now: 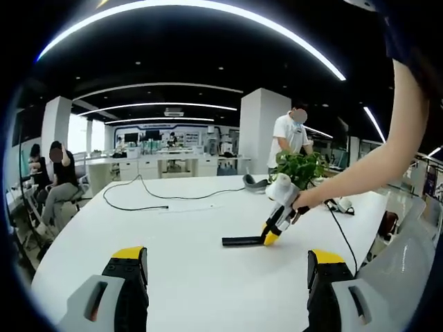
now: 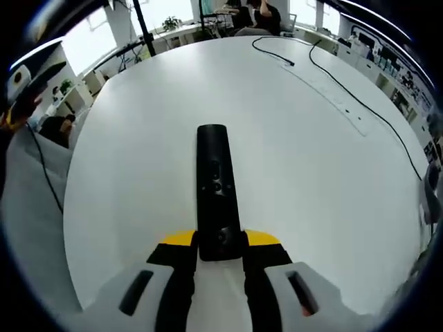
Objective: Press the specified remote control buttons in sequence, fully releasing each button before pressing the next.
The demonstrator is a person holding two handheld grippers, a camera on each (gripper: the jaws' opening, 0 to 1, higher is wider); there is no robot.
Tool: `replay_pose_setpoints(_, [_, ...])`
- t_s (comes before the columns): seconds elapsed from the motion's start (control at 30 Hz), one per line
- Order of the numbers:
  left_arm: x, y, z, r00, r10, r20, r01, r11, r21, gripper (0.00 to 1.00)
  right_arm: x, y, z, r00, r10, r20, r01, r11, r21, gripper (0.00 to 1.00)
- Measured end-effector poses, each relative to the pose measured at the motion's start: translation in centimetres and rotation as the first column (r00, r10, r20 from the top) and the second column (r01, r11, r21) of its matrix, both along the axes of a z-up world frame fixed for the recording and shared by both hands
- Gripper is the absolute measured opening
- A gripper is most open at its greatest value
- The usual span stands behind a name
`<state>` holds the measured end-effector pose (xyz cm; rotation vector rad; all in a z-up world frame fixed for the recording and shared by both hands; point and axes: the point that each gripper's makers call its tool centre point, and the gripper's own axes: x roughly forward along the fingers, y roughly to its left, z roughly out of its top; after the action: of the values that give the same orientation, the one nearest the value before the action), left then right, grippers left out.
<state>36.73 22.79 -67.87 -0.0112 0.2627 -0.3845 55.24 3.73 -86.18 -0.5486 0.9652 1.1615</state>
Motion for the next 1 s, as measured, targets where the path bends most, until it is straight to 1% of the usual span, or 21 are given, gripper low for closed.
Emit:
replay_pose_setpoints(0.07, [0.0, 0.1, 0.0, 1.000, 0.004, -0.002, -0.004, 1.000, -0.003, 1.00, -0.1, 0.1, 0.3, 1.000, -0.022, 0.005, 0.022, 1.000, 0.020, 0.27])
replay_pose_setpoints(0.17, [0.1, 0.1, 0.0, 1.000, 0.007, -0.002, -0.007, 1.000, 0.000, 1.00, -0.1, 0.1, 0.9, 0.998, -0.066, 0.021, 0.065, 0.996, 0.056, 0.33])
replay_pose_setpoints(0.23, [0.0, 0.1, 0.0, 1.000, 0.006, 0.000, -0.006, 1.000, 0.007, 1.00, -0.3, -0.1, 1.6, 0.994, -0.113, 0.010, 0.112, 0.990, 0.091, 0.37])
replay_pose_setpoints(0.3, [0.0, 0.0, -0.1, 1.000, 0.003, -0.001, -0.003, 1.000, 0.011, 1.00, -0.5, -0.5, 1.9, 0.989, -0.149, -0.003, 0.149, 0.984, 0.093, 0.44])
replay_pose_setpoints(0.37, [0.0, 0.0, -0.1, 1.000, 0.002, -0.001, -0.002, 1.000, 0.011, 1.00, -0.7, -1.0, 2.3, 0.985, -0.172, 0.002, 0.171, 0.980, 0.100, 0.48])
replay_pose_setpoints(0.4, [0.0, 0.0, 0.0, 1.000, 0.003, 0.001, -0.003, 1.000, 0.008, 1.00, -0.9, -1.2, 2.5, 0.980, -0.197, 0.003, 0.196, 0.975, 0.108, 0.49])
replay_pose_setpoints(0.47, [0.0, 0.1, 0.0, 1.000, 0.007, 0.001, -0.007, 1.000, -0.001, 1.00, -1.1, -1.5, 2.9, 0.975, -0.223, -0.004, 0.221, 0.967, 0.127, 0.53])
replay_pose_setpoints(0.53, [0.0, 0.1, 0.1, 1.000, 0.010, -0.001, -0.010, 1.000, -0.009, 1.00, -1.3, -1.7, 3.6, 0.965, -0.262, -0.001, 0.259, 0.955, 0.141, 0.56])
replay_pose_setpoints(0.6, [0.0, -0.1, 0.3, 1.000, 0.004, 0.007, -0.004, 1.000, -0.023, 1.00, -1.3, -1.9, 4.4, 0.957, -0.289, 0.024, 0.281, 0.945, 0.166, 0.61])
replay_pose_setpoints(0.63, [0.0, -0.2, 0.4, 1.000, 0.000, 0.011, 0.000, 1.000, -0.026, 1.00, -1.5, -2.0, 4.9, 0.953, -0.302, 0.024, 0.293, 0.938, 0.183, 0.62])
replay_pose_setpoints(0.67, [-0.1, -0.3, 0.4, 1.000, -0.006, 0.014, 0.006, 1.000, -0.023, 1.00, -1.5, -2.0, 5.1, 0.950, -0.310, 0.028, 0.299, 0.935, 0.191, 0.65])
replay_pose_setpoints(0.7, [-0.1, -0.4, 0.4, 1.000, -0.011, 0.014, 0.011, 1.000, -0.018, 1.00, -1.5, -2.0, 5.7, 0.943, -0.331, 0.038, 0.317, 0.925, 0.211, 0.67])
replay_pose_setpoints(0.73, [-0.1, -0.5, 0.4, 1.000, -0.017, 0.015, 0.017, 1.000, -0.013, 1.00, -1.7, -2.1, 6.0, 0.941, -0.336, 0.039, 0.321, 0.923, 0.214, 0.70])
replay_pose_setpoints(0.83, [-0.2, -0.7, 0.4, 0.999, -0.026, 0.018, 0.026, 1.000, -0.005, 1.00, -1.8, -2.3, 7.1, 0.929, -0.362, 0.080, 0.336, 0.912, 0.235, 0.80])
replay_pose_setpoints(0.9, [-0.2, -0.8, 0.6, 0.999, -0.031, 0.025, 0.031, 1.000, -0.006, 1.00, -1.9, -2.5, 7.9, 0.918, -0.384, 0.105, 0.348, 0.902, 0.255, 0.84])
replay_pose_setpoints(0.93, [-0.2, -0.8, 0.7, 0.999, -0.033, 0.030, 0.033, 0.999, -0.010, 1.00, -1.7, -2.6, 8.6, 0.903, -0.410, 0.130, 0.364, 0.890, 0.275, 0.87])
replay_pose_setpoints(1.0, [-0.2, -1.0, 0.9, 0.998, -0.040, 0.038, 0.041, 0.999, -0.021, 1.00, -2.2, -2.5, 9.5, 0.892, -0.432, 0.135, 0.378, 0.875, 0.304, 0.95])
